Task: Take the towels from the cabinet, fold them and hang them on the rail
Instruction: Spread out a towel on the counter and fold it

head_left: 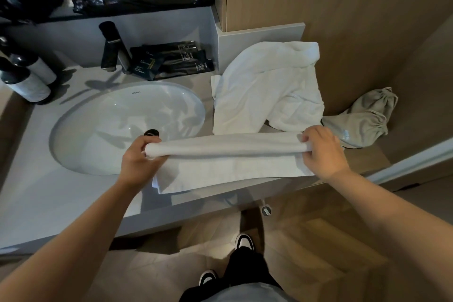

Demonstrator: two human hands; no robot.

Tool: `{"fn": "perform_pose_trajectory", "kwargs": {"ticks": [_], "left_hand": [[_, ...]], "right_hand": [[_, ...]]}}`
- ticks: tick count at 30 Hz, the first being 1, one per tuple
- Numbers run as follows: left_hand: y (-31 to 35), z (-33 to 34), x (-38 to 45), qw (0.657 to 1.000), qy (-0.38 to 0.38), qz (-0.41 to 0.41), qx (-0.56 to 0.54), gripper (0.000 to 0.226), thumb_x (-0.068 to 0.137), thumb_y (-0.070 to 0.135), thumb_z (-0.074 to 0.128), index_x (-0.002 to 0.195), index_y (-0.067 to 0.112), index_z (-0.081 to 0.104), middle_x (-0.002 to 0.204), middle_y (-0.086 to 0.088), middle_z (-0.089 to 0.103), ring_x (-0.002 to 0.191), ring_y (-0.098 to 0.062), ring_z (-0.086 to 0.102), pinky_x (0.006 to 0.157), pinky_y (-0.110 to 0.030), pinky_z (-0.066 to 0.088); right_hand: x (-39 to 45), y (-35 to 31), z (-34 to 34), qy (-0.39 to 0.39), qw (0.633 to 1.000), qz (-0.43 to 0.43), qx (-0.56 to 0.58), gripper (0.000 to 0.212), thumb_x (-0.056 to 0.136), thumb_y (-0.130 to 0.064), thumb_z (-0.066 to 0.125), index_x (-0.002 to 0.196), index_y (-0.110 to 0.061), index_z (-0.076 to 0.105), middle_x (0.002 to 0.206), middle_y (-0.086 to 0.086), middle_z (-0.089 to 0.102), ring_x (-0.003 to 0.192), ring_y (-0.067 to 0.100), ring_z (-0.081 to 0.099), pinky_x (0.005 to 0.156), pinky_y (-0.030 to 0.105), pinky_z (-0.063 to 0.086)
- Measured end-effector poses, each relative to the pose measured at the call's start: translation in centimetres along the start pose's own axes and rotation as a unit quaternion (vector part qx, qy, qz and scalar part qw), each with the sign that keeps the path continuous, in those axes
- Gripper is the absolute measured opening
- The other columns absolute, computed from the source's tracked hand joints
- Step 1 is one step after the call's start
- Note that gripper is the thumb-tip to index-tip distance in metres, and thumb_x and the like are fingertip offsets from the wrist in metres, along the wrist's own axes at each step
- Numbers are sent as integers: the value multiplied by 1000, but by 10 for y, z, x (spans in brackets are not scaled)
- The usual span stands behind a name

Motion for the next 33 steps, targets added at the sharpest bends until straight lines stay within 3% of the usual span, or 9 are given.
{"fn": "perform_pose_trajectory", "kwargs": {"ticks": [5, 8, 11, 14, 18, 22, 27, 31, 33], "left_hand": [[-5, -4, -2, 976, 71, -185, -84, 41, 86, 18, 75, 123, 12, 58, 93, -3, 63, 82, -16, 61, 81, -30, 50], [-13, 0, 0, 917, 42, -317, -237, 24, 97, 20, 56, 111, 1, 56, 62, -6, 64, 50, -14, 56, 62, -28, 50], [3, 8, 3, 868, -27, -377, -323, 45, 105, 42, 36, 123, 1, 41, 82, -22, 71, 43, -21, 61, 52, -27, 56], [20, 15, 10, 861, -75, -389, -320, 70, 100, 60, 34, 149, 11, 23, 96, -27, 71, 59, -29, 73, 52, -31, 60], [26, 27, 22, 854, -153, -391, -307, 83, 94, 71, 30, 157, 27, -2, 97, -24, 73, 87, -35, 74, 76, -43, 59], [22, 28, 28, 834, -164, -396, -347, 77, 89, 80, 24, 144, 27, 24, 109, -27, 70, 98, -39, 71, 86, -47, 56], [12, 24, 19, 833, -174, -384, -358, 70, 93, 67, 42, 122, 4, 52, 112, -31, 67, 103, -42, 68, 85, -51, 57], [9, 16, 14, 870, -187, -352, -289, 32, 92, 23, 62, 114, 0, 61, 92, -20, 71, 86, -33, 68, 62, -37, 62], [6, 12, 12, 883, -213, -320, -269, 31, 84, 14, 67, 107, -4, 60, 99, -22, 64, 76, -27, 68, 60, -32, 60]], "right_hand": [[-8, 12, 1, 47, 986, 142, 69, 30, 79, -6, 72, 107, -10, 65, 107, 11, 48, 95, 26, 48, 83, 38, 47], [-13, 10, 2, 41, 947, 263, 178, 28, 89, -27, 66, 115, -16, 63, 99, 10, 60, 81, 19, 53, 71, 28, 47], [-17, 6, 1, 16, 859, 380, 342, 26, 99, -24, 55, 124, -16, 58, 87, 15, 65, 63, 26, 63, 53, 22, 51], [-15, -7, 3, -41, 769, 390, 505, 32, 102, -12, 48, 129, -28, 49, 97, 18, 69, 75, 34, 72, 70, 38, 60], [-3, -9, 8, -85, 653, 390, 643, 38, 105, -17, 33, 139, -29, 41, 108, 22, 69, 93, 42, 71, 85, 50, 58], [4, -1, 18, -87, 549, 461, 691, 50, 101, -46, 38, 144, -21, 40, 121, 21, 63, 103, 40, 68, 91, 50, 52], [16, 0, 15, -115, 546, 518, 648, 60, 88, -65, 54, 119, -15, 57, 114, 17, 64, 108, 34, 64, 95, 51, 48], [16, 3, 13, -109, 546, 490, 670, 41, 92, -17, 62, 131, -12, 53, 122, 18, 63, 110, 35, 63, 82, 52, 57], [10, 6, 13, -108, 535, 455, 704, 38, 87, -2, 57, 125, -2, 53, 125, 24, 62, 108, 34, 65, 82, 50, 59]]}}
Point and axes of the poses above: each hand's wrist, its own x-axis towards the middle knuckle, its own z-axis out of the palm, y = z × x, the point moved 4 cm from there along x, towards the middle knuckle
